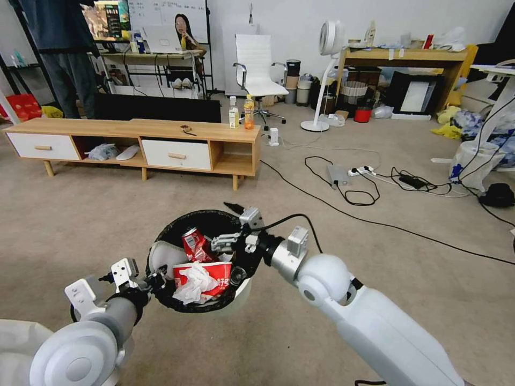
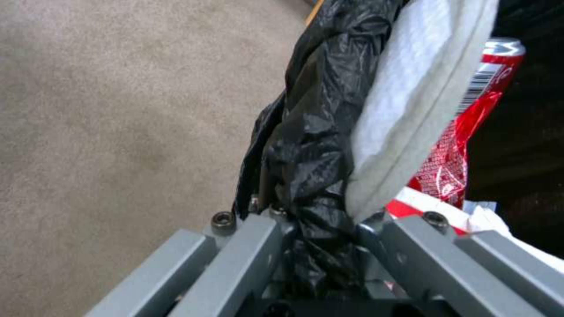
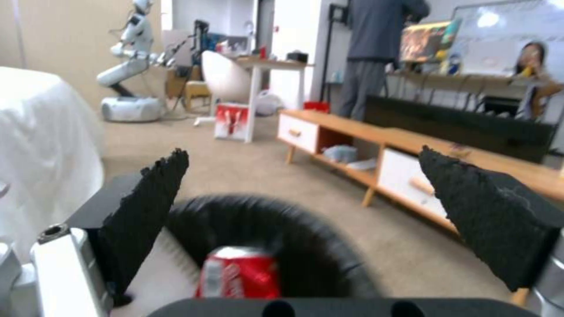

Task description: Pick up the trash bin and place the garbage on the floor into it.

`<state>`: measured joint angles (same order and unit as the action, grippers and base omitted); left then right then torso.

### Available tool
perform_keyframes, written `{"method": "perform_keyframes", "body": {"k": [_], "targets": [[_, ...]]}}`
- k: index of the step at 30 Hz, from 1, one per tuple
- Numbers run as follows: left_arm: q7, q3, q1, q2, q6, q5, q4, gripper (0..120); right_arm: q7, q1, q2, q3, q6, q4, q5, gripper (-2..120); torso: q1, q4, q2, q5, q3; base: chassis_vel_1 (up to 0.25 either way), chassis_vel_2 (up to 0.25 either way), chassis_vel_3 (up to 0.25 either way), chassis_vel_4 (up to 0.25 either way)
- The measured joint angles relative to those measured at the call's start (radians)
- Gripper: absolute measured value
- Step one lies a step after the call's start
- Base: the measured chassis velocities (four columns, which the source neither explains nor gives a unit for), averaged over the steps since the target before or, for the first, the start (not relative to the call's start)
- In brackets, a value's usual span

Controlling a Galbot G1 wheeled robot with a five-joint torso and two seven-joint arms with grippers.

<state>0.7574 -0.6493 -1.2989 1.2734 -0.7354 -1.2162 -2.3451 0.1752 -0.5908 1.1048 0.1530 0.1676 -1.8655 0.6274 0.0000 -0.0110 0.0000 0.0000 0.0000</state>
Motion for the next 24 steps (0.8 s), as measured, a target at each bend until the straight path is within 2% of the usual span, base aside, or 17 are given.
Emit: {"method": "perform_keyframes", "body": {"k": [8, 13, 15, 19, 21, 22, 24], "targets": [[-0.001, -0.003, -0.002, 0.001, 0.0, 0.001, -0.003, 4, -0.024, -0.013, -0.064, -0.107, -0.016, -0.069, 0.029, 100, 0.0, 0.0, 0.0, 0.0, 0.0, 0.0, 0.0, 0.0, 0.0], [-0.002, -0.005, -0.004, 0.001, 0.0, 0.002, -0.006, 4, -0.03, -0.047, -0.092, -0.216, -0.022, -0.103, 0.04, 100, 0.0, 0.0, 0.0, 0.0001, 0.0, 0.0, 0.0, 0.0, 0.0], [-0.012, -0.005, -0.007, -0.001, 0.0, 0.012, -0.008, 4, -0.028, -0.08, -0.115, -0.318, -0.024, -0.107, 0.049, 100, 0.0, 0.0001, 0.0, 0.0002, 0.0, 0.0, 0.0, 0.0, 0.0], [-0.018, -0.005, -0.007, -0.002, 0.0, 0.02, -0.009, 4, -0.034, -0.111, -0.131, -0.392, -0.024, -0.104, 0.053, 100, 0.0, 0.0001, 0.0, 0.0001, 0.0, 0.0, 0.0, 0.0, 0.0], [-0.044, -0.003, -0.007, -0.001, 0.0, 0.05, -0.009, 4, -0.092, -0.177, -0.145, -0.5, -0.01, -0.1, 0.046, 100, 0.0, -0.0001, 0.0, 0.0002, 0.0, 0.0, 0.0, 0.0, 0.0], [-0.044, -0.003, -0.007, -0.001, 0.0, 0.05, -0.009, 4, -0.092, -0.177, -0.145, -0.5, -0.01, -0.1, 0.046, 100, 0.0, -0.0001, 0.0, 0.0002, 0.0, 0.0, 0.0, 0.0, 0.0], [-0.055, 0.002, -0.005, 0.0, 0.0, 0.065, -0.009, 4, -0.196, -0.228, -0.144, -0.564, 0.035, -0.102, 0.033, 100, 0.0, -0.0003, 0.0, 0.0004, 0.0, 0.0, 0.0, 0.0, 0.0]]}}
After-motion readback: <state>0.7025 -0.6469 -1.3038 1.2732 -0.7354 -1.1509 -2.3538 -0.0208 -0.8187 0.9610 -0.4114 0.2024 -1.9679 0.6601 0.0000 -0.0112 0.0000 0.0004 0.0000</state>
